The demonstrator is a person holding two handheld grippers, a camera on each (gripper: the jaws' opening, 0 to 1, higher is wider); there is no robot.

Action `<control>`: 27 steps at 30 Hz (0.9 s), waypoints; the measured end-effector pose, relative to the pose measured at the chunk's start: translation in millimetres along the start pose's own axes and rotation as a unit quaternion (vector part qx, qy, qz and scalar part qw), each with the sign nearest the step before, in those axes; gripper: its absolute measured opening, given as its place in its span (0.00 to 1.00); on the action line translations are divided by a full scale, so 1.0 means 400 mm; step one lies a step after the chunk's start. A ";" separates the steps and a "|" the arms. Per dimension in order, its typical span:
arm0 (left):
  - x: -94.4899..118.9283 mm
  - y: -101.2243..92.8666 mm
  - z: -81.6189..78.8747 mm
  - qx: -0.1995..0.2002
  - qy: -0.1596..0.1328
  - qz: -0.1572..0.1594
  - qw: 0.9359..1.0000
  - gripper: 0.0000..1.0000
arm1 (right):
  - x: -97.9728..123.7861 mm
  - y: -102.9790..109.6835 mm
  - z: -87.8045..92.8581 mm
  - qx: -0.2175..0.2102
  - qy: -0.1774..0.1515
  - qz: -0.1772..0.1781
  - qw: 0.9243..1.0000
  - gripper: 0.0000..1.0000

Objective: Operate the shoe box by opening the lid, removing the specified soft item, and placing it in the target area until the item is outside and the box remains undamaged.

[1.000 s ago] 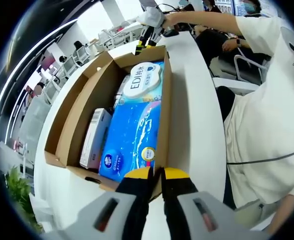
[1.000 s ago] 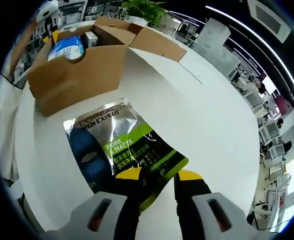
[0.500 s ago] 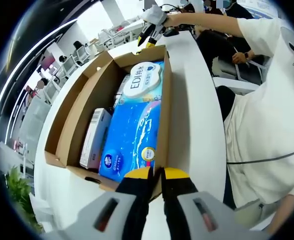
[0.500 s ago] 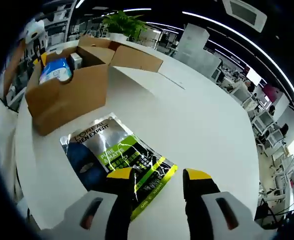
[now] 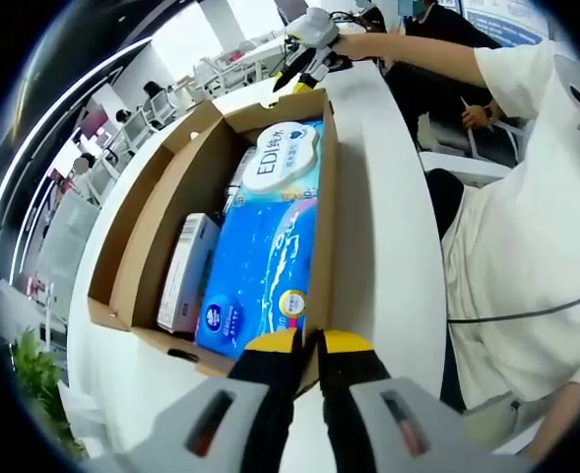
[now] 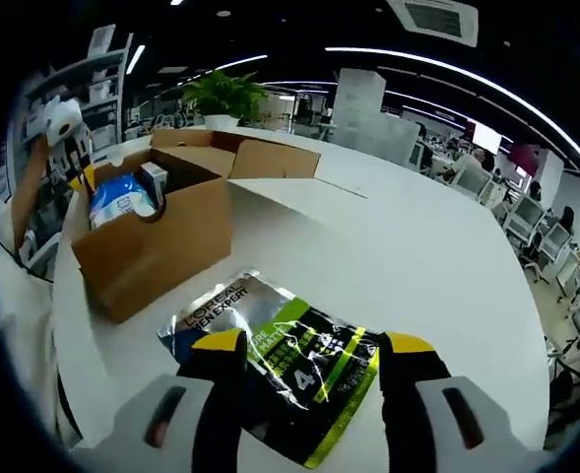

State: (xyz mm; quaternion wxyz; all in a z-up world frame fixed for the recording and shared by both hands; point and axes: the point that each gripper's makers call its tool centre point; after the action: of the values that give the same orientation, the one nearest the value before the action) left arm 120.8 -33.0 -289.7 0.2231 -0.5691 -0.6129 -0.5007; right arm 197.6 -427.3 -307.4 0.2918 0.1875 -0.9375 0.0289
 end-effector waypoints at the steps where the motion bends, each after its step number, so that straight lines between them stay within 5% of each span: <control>1: 0.000 0.000 0.000 0.000 0.000 0.000 1.000 0.07 | 0.001 0.005 -0.002 -0.002 -0.005 0.001 1.000 0.55; 6: 0.000 0.000 -0.001 0.000 0.000 0.001 1.000 0.07 | 0.002 0.015 -0.004 -0.006 -0.028 0.026 0.999 0.60; 9: 0.000 -0.002 -0.002 0.000 0.000 0.003 1.000 0.07 | -0.001 0.030 0.008 -0.007 -0.033 0.029 0.999 0.48; 12: 0.000 -0.001 -0.002 0.002 0.001 0.002 1.000 0.07 | -0.003 0.032 0.005 -0.009 -0.051 0.040 0.998 0.63; 16: 0.000 -0.003 -0.003 0.002 0.001 0.000 1.000 0.07 | -0.001 0.038 0.007 -0.026 -0.059 0.037 0.997 0.64; 27: -0.001 -0.001 -0.002 0.004 -0.004 0.004 1.000 0.07 | -0.027 0.062 0.064 -0.035 -0.027 0.031 0.999 0.59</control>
State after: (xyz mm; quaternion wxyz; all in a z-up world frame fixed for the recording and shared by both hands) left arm 120.3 -34.0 -289.6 0.2246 -0.5725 -0.6138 -0.4950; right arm 183.1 -405.0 -333.2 0.2716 0.1489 -0.9508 0.0001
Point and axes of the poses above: the point that each gripper's makers call its tool centre point, and the gripper's own axes: x roughly backward along the fingers, y roughly to its left, z roughly out of its underside, and after that the axes turned 13 degrees about -x, right-handed
